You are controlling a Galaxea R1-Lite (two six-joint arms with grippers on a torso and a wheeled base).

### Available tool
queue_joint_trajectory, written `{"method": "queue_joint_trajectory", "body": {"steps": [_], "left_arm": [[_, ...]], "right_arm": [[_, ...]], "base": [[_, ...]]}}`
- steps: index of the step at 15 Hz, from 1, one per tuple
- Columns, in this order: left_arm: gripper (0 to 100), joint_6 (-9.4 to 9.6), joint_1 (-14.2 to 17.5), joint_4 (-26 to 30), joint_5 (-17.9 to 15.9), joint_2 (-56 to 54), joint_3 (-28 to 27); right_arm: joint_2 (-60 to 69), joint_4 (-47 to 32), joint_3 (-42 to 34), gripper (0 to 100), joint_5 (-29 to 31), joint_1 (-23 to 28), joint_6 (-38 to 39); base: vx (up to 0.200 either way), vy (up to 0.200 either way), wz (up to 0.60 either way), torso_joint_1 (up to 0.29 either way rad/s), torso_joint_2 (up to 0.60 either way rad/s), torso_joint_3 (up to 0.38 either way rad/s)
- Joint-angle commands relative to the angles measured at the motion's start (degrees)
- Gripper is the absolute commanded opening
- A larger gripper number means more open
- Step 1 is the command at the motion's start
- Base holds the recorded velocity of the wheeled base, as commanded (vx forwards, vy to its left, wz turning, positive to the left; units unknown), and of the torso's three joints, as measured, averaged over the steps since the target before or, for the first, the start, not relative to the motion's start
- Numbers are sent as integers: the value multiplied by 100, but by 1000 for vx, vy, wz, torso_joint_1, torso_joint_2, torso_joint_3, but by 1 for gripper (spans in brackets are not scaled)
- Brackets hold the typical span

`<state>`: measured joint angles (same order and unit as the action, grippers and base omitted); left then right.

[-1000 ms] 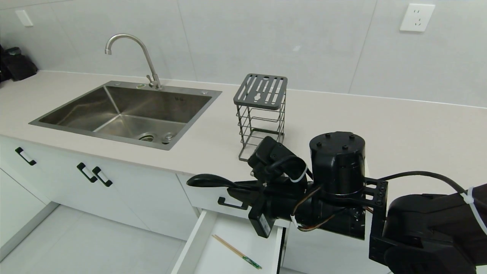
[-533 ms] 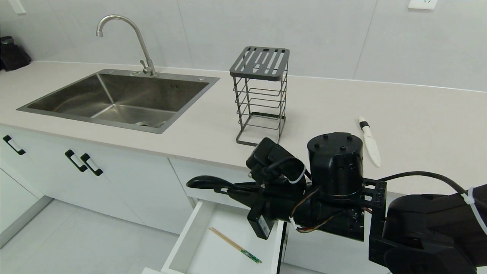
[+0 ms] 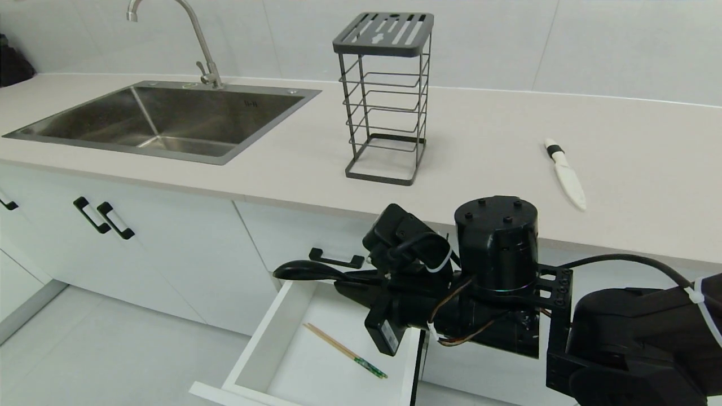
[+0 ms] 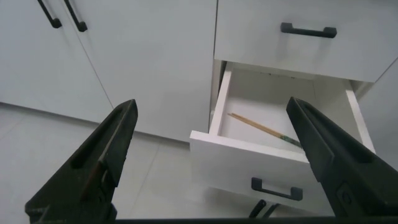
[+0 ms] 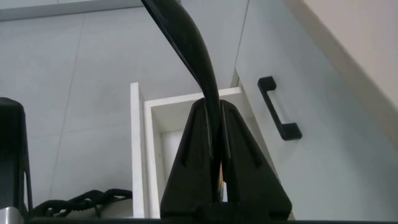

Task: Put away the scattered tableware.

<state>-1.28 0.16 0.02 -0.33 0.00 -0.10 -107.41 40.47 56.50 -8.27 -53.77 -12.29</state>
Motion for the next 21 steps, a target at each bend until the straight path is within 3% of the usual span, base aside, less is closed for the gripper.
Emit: {"method": "queue_joint_trajectory", "body": {"steps": [1, 10, 15, 18, 21], "left_arm": [[100, -4, 2, -2, -2, 0, 1], [100, -4, 2, -2, -2, 0, 1], [100, -4, 2, -2, -2, 0, 1], [100, -4, 2, -2, -2, 0, 1], [100, -4, 2, -2, -2, 0, 1]], "right_arm": [[10, 4, 1, 0, -8, -2, -2], [185, -101, -17, 0, -61, -2, -19], [933, -2465, 625, 0, -44, 148, -784], [625, -2017, 493, 0, 431, -37, -626], [-175, -1270, 915, 0, 765, -54, -555]], "base": [[0, 0, 0, -251, 486, 217], [0, 0, 0, -254, 378, 148], [0, 0, 0, -81, 261, 94], [0, 0, 0, -6, 60, 24], [0, 0, 0, 0, 0, 0]]}}
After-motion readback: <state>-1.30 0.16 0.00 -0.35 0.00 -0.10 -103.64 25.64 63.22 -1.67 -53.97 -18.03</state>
